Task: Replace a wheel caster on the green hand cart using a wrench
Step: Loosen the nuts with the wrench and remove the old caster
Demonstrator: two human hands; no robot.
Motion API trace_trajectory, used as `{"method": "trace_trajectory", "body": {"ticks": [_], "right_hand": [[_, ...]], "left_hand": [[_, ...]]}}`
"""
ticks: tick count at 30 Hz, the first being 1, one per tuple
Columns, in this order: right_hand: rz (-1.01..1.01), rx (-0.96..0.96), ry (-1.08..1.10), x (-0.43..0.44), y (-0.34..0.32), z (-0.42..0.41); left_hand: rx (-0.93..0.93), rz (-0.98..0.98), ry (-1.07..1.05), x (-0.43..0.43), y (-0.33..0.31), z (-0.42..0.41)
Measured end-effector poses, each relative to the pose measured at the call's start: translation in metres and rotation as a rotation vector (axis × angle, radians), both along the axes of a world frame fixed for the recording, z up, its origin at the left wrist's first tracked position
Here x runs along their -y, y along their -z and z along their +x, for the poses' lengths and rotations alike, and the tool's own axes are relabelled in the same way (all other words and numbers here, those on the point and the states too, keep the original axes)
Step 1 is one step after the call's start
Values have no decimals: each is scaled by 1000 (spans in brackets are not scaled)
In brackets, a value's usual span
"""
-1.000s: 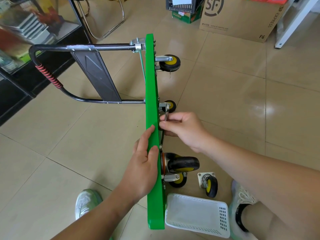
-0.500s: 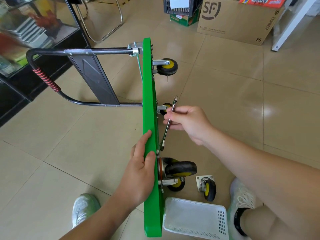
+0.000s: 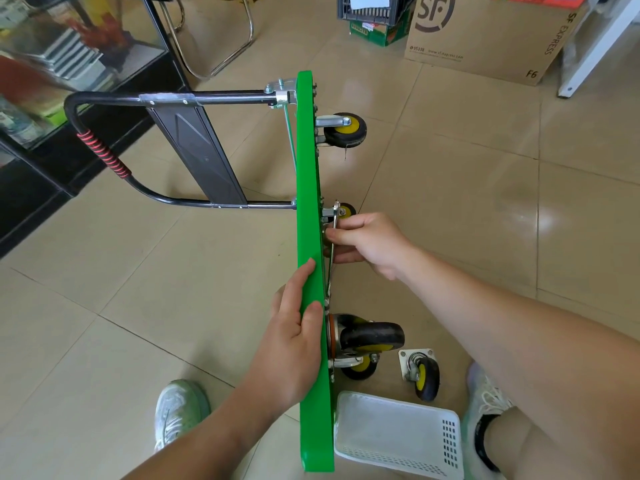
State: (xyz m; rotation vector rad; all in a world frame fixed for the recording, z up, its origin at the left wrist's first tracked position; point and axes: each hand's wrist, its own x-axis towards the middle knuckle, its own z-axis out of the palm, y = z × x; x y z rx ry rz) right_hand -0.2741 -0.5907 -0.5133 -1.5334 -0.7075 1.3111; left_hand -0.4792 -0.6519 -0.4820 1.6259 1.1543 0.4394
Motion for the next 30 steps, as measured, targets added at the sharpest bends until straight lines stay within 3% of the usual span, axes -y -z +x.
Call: {"method": "trace_trajectory", "body": {"ticks": [17,30], "right_hand": [[-70,-83,-39,8,26,-8],[147,139,-92,77,-19,-27]], "left_hand": [[8,-2,-6,-1,1,1],[12,6,-9,1,-2,0]]}}
